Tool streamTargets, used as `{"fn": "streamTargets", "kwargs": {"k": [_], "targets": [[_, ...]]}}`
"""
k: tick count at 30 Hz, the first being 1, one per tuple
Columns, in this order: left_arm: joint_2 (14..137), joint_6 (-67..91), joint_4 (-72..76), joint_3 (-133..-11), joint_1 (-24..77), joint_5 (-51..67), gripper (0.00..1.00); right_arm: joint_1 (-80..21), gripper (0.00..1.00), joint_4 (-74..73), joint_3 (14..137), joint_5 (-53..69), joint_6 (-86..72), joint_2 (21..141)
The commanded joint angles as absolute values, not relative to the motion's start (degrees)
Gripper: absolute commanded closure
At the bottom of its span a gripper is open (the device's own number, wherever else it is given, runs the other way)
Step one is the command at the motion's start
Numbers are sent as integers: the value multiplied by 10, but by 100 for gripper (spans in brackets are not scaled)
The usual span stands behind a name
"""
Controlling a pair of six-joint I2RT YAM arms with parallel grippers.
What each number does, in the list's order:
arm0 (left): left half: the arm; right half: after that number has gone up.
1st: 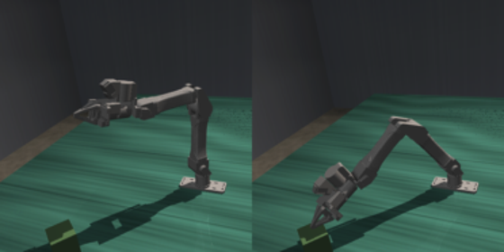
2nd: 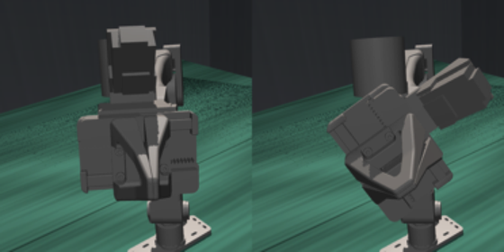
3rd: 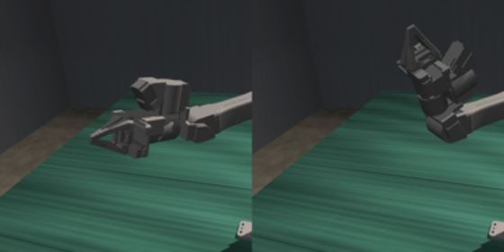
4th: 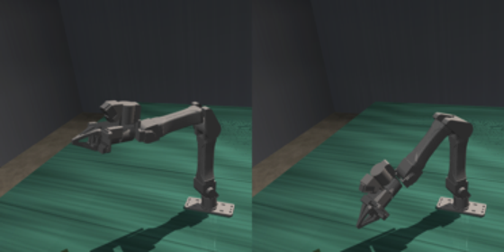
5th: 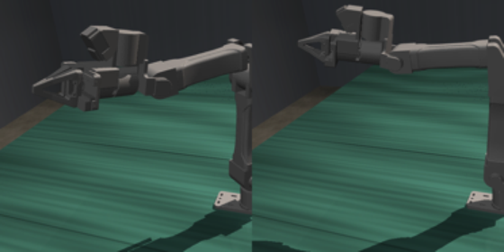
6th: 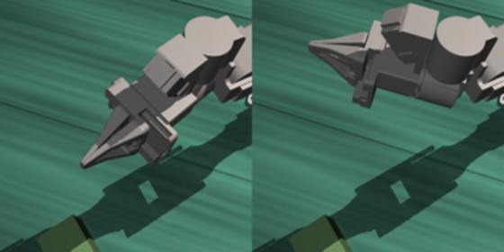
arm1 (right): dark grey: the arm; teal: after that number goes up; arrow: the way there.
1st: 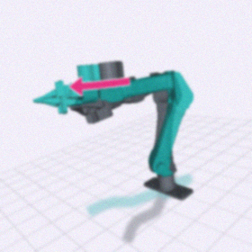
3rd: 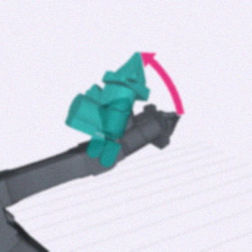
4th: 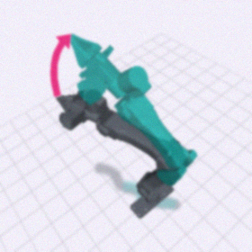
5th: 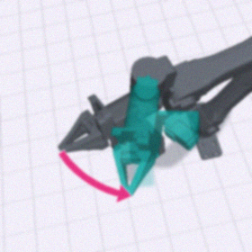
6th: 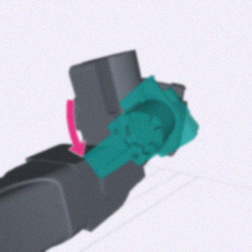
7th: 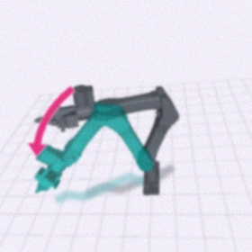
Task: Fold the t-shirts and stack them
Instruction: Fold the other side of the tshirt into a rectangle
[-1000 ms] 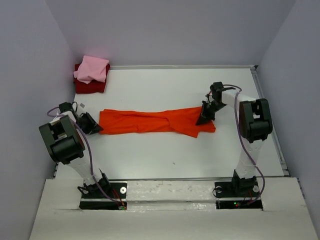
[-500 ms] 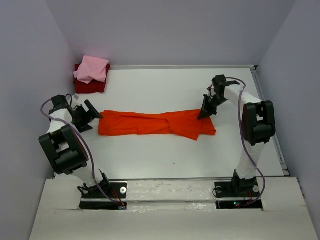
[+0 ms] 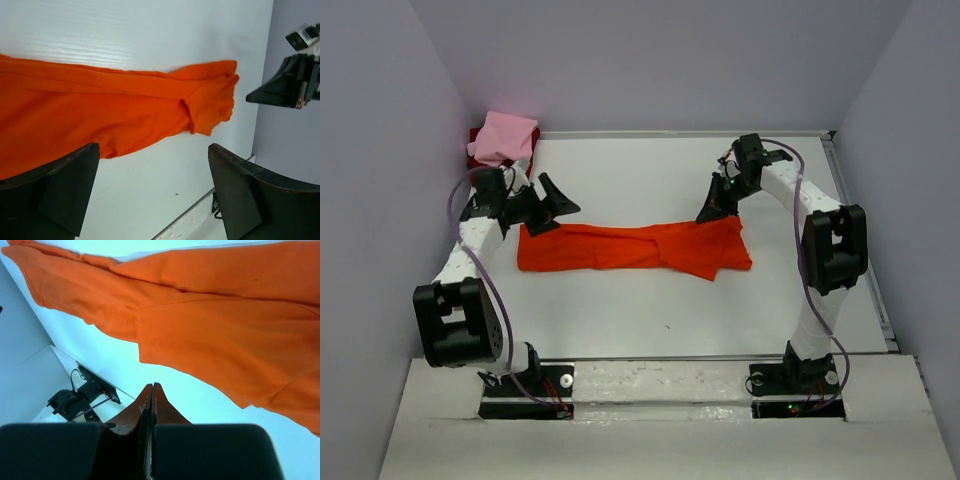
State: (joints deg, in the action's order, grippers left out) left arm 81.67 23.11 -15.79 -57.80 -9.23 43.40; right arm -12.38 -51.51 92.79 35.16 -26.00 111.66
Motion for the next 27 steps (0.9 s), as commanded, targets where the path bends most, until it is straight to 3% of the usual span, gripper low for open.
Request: {"fn": "streamTargets", "kwargs": {"k": [1, 6, 11, 21, 27], "targets": [[830, 311, -93, -586, -15, 422, 1, -141, 100, -478, 912, 364, -274, 1130], [890, 358, -61, -634, 103, 388, 1, -141, 100, -451, 887, 344, -271, 1141], [936, 374, -50, -687, 156, 372, 1, -141, 100, -450, 889, 344, -265, 1153], [996, 392, -32, -722, 205, 367, 1, -67, 60, -448, 875, 361, -252, 1129], [1004, 396, -30, -727, 213, 365, 1, -44, 54, -447, 862, 360, -244, 1124]]}}
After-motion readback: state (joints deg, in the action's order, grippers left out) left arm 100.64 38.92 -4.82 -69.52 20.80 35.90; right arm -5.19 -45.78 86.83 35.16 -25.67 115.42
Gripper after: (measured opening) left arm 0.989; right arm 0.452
